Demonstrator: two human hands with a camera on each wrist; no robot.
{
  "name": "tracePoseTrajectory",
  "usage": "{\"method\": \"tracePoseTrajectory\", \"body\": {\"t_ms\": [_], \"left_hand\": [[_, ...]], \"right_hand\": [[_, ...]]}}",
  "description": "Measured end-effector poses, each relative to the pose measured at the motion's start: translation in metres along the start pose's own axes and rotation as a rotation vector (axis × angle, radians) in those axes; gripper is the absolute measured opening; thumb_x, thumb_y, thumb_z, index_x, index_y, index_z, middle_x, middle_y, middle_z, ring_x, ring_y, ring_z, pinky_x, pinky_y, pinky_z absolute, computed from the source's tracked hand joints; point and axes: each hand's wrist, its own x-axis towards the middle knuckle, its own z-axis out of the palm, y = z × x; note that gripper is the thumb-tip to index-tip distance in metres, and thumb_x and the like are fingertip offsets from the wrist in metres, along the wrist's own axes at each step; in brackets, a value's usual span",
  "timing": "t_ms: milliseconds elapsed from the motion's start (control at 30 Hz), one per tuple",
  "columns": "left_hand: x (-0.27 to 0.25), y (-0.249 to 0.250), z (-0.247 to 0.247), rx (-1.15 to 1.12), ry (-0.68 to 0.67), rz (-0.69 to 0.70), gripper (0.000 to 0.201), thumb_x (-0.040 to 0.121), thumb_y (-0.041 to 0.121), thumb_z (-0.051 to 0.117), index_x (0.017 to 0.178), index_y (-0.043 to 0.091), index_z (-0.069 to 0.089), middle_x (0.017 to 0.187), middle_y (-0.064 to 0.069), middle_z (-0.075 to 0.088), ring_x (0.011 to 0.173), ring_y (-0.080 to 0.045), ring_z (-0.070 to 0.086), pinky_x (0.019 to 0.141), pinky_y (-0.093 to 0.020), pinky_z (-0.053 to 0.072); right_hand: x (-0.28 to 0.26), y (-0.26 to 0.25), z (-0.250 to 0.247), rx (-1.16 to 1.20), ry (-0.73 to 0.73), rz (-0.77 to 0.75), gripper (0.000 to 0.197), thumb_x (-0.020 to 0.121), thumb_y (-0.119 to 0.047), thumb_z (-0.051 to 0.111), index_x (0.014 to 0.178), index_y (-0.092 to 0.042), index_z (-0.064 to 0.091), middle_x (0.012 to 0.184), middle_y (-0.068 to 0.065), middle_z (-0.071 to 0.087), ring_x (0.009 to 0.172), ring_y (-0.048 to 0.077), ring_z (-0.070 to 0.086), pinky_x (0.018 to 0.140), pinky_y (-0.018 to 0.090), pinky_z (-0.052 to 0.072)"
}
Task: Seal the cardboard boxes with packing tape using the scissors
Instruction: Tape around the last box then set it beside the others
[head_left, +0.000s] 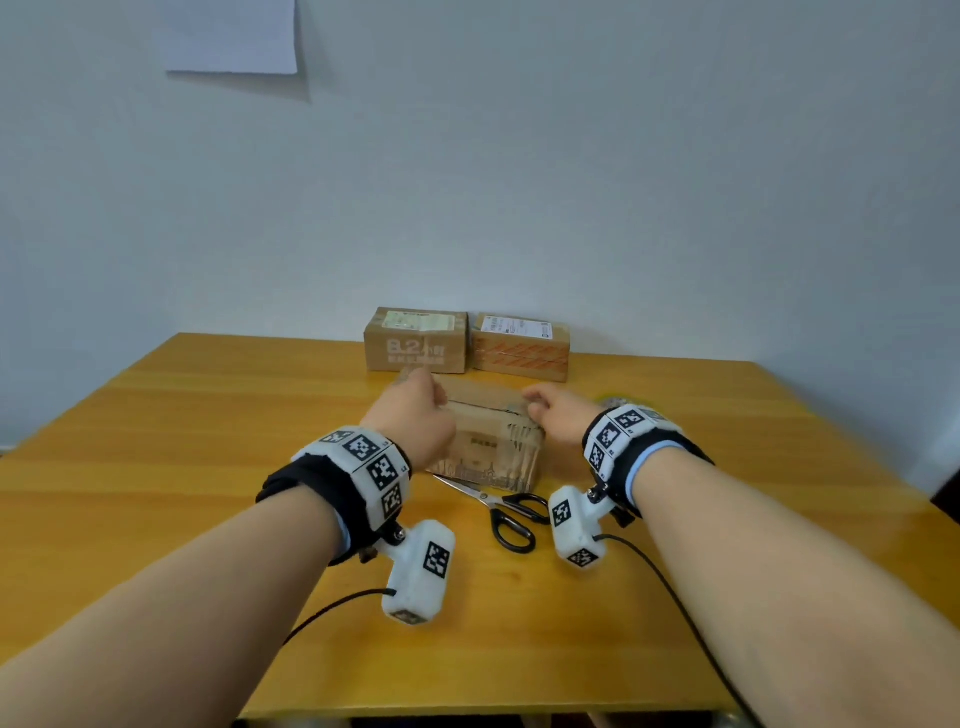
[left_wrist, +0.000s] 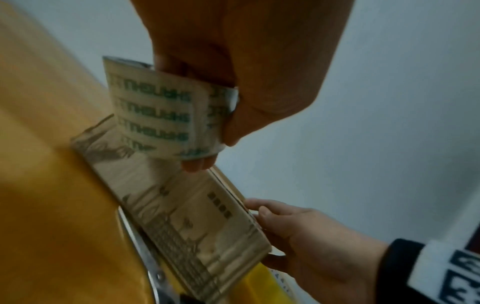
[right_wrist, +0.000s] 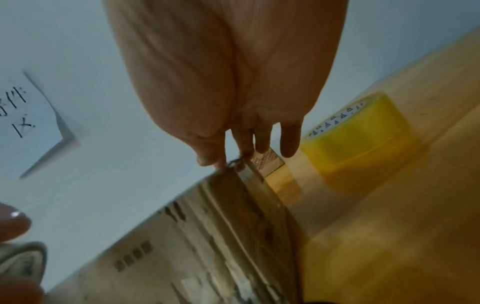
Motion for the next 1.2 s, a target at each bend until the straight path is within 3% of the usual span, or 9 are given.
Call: {"method": "tracePoseTrajectory", "body": {"t_ms": [167, 333, 433, 533, 667, 833, 933, 1100, 1200], "left_hand": [[0.006, -0.003, 0.017, -0.098, -0.048, -0.067, 0.026, 0.088, 0.01, 0.053, 0.11, 0.021, 0.045, 0.092, -0.008, 0.065, 0.082, -0.024, 0.068, 0.075, -0.045, 0.06], [0.017, -0.004, 0.016, -0.162, -0.08, -0.05, 0.022, 0.094, 0.013, 0.052, 0.115, 0.018, 0.046, 0.093, -0.005, 0.057, 0.077, -0.025, 0.059, 0.076, -0.045, 0.056], [0.026, -0.012, -0.001, -0.285, -0.054, -0.124, 0.023, 0.095, 0.012, 0.051, 0.117, 0.018, 0.046, 0.105, -0.009, 0.06, 0.093, -0.028, 0.065, 0.084, -0.047, 0.058], [0.028, -0.019, -0.022, -0.52, -0.042, -0.202, 0.026, 0.098, 0.004, 0.046, 0.122, 0.013, 0.043, 0.116, -0.019, 0.06, 0.099, -0.033, 0.066, 0.083, -0.048, 0.058], [0.024, -0.017, -0.032, -0.564, -0.067, -0.276, 0.02, 0.1, 0.0, 0.039, 0.119, 0.006, 0.041, 0.11, -0.026, 0.064, 0.089, -0.034, 0.067, 0.063, -0.037, 0.053], [0.029, -0.015, -0.019, -0.307, -0.071, -0.238, 0.024, 0.1, 0.009, 0.046, 0.123, 0.007, 0.052, 0.109, -0.01, 0.056, 0.092, -0.022, 0.054, 0.084, -0.037, 0.049], [0.034, -0.015, -0.017, -0.286, -0.043, -0.223, 0.024, 0.099, 0.008, 0.046, 0.121, 0.007, 0.054, 0.092, -0.004, 0.052, 0.075, -0.014, 0.047, 0.07, -0.03, 0.043], [0.039, -0.022, -0.019, -0.388, 0.001, -0.251, 0.024, 0.097, 0.008, 0.049, 0.12, 0.008, 0.057, 0.099, -0.007, 0.054, 0.087, -0.02, 0.051, 0.084, -0.036, 0.045], [0.039, -0.027, -0.018, -0.416, 0.012, -0.255, 0.02, 0.097, 0.008, 0.051, 0.116, 0.009, 0.056, 0.096, -0.005, 0.053, 0.081, -0.017, 0.051, 0.079, -0.034, 0.044]], "right_hand": [[0.0, -0.009, -0.001, -0.145, 0.046, 0.063, 0.037, 0.107, -0.026, 0.042, 0.141, -0.012, 0.05, 0.136, 0.01, 0.059, 0.119, 0.026, 0.06, 0.095, 0.036, 0.05], [-0.007, -0.02, -0.009, -0.272, 0.022, 0.163, 0.036, 0.105, -0.025, 0.043, 0.103, 0.0, 0.07, 0.098, 0.012, 0.074, 0.091, 0.03, 0.071, 0.081, 0.034, 0.057], [-0.009, -0.026, -0.008, -0.155, -0.014, 0.174, 0.037, 0.102, -0.022, 0.046, 0.089, 0.0, 0.073, 0.08, 0.009, 0.078, 0.078, 0.027, 0.076, 0.079, 0.039, 0.062], [-0.005, -0.034, -0.006, -0.233, 0.105, 0.124, 0.031, 0.1, -0.025, 0.048, 0.085, -0.007, 0.069, 0.081, 0.005, 0.073, 0.072, 0.023, 0.07, 0.067, 0.031, 0.057], [-0.006, -0.04, 0.006, -0.251, 0.085, 0.049, 0.02, 0.101, -0.021, 0.049, 0.108, -0.014, 0.067, 0.103, 0.005, 0.069, 0.09, 0.022, 0.066, 0.071, 0.031, 0.054], [-0.016, -0.052, 0.007, -0.255, 0.074, 0.111, 0.027, 0.099, -0.013, 0.049, 0.075, -0.009, 0.059, 0.076, 0.006, 0.064, 0.066, 0.019, 0.06, 0.049, 0.024, 0.041], [-0.019, -0.06, 0.005, -0.155, 0.026, 0.132, 0.023, 0.099, -0.01, 0.05, 0.081, -0.004, 0.062, 0.087, 0.009, 0.071, 0.078, 0.023, 0.071, 0.064, 0.029, 0.058], [-0.024, -0.083, 0.007, -0.03, -0.136, 0.183, 0.03, 0.101, -0.014, 0.052, 0.095, 0.001, 0.078, 0.086, 0.006, 0.079, 0.084, 0.018, 0.076, 0.085, 0.035, 0.061], [-0.022, -0.089, 0.012, 0.068, -0.139, 0.209, 0.028, 0.101, -0.012, 0.052, 0.107, 0.003, 0.076, 0.088, 0.01, 0.079, 0.085, 0.02, 0.077, 0.085, 0.037, 0.062]]}}
